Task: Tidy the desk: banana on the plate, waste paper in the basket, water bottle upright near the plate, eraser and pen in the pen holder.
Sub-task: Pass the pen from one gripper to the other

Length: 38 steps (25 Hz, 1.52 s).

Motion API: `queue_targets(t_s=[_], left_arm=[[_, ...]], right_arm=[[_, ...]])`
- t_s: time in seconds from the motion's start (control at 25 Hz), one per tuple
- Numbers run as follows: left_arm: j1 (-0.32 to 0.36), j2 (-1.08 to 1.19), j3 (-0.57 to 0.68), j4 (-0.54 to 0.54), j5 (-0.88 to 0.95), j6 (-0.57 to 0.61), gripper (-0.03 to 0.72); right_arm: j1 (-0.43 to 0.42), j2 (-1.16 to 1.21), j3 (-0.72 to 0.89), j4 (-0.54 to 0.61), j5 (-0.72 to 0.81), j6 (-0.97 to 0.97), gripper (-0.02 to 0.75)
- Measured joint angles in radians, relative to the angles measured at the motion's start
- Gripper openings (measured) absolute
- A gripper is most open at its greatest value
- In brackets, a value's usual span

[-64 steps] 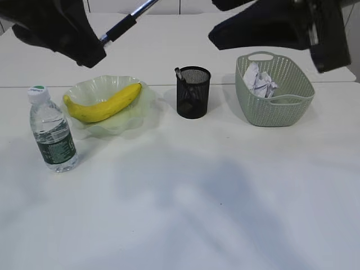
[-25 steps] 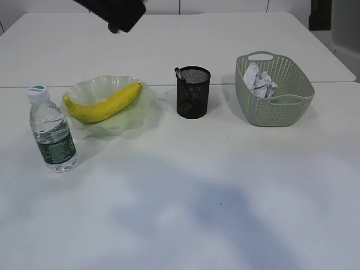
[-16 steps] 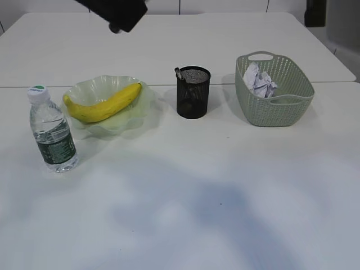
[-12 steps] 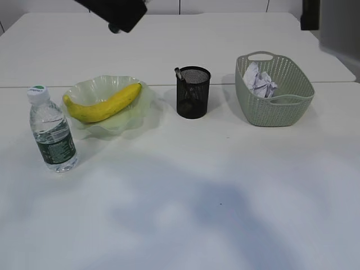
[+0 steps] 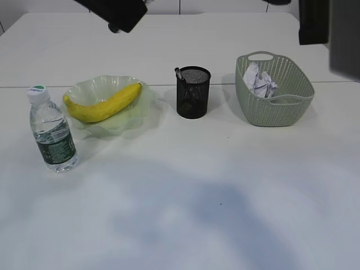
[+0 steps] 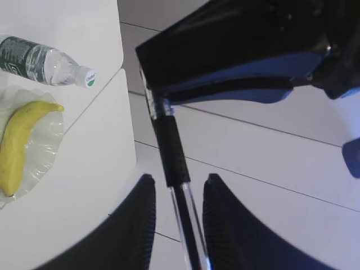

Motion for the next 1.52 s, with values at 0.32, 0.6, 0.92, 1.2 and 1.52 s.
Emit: queue_targets(t_s=[0.32, 0.6, 0.92, 1.2, 1.52], left_arm=[[0.0, 0.0, 0.0, -0.002, 0.0, 0.0, 0.098], [0.0, 0.0, 0.0, -0.027, 0.0, 0.01, 0.098], [0.0, -0.002, 0.0, -0.029, 0.0, 0.011, 0.098], [0.0, -0.004, 0.0, -0.029, 0.0, 0.018, 0.098], [0.0, -0.004, 0.0, -0.029, 0.0, 0.042, 0.123]], right_arm=[[0.0, 0.0, 0.0, 0.0, 0.007, -0.001, 0.216], [0.0, 0.006, 0.0, 0.002, 0.01, -0.004, 0.157], [0.0, 0.008, 0.0, -0.004, 0.014, -0.008, 0.111], [0.0, 0.008, 0.0, -0.016, 0.019, -0.012, 0.068], [0.0, 0.008, 0.0, -0.017, 0.019, -0.012, 0.06]])
